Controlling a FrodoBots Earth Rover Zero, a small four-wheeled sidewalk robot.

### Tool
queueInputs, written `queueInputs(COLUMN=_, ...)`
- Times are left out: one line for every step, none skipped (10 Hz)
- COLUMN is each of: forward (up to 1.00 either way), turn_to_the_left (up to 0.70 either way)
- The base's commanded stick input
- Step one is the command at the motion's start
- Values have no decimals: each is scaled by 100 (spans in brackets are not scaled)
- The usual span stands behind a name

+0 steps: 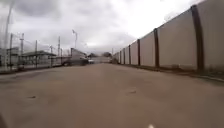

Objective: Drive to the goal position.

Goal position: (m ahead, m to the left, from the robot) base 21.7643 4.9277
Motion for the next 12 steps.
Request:
queueInputs(forward=50, turn_to_the_left=0)
queueInputs(forward=50, turn_to_the_left=0)
queueInputs(forward=50, turn_to_the_left=0)
queueInputs(forward=50, turn_to_the_left=0)
queueInputs(forward=50, turn_to_the_left=0)
queueInputs(forward=50, turn_to_the_left=0)
queueInputs(forward=50, turn_to_the_left=0)
queueInputs(forward=50, turn_to_the_left=0)
queueInputs(forward=50, turn_to_the_left=0)
queueInputs(forward=50, turn_to_the_left=0)
queueInputs(forward=50, turn_to_the_left=0)
queueInputs(forward=50, turn_to_the_left=0)
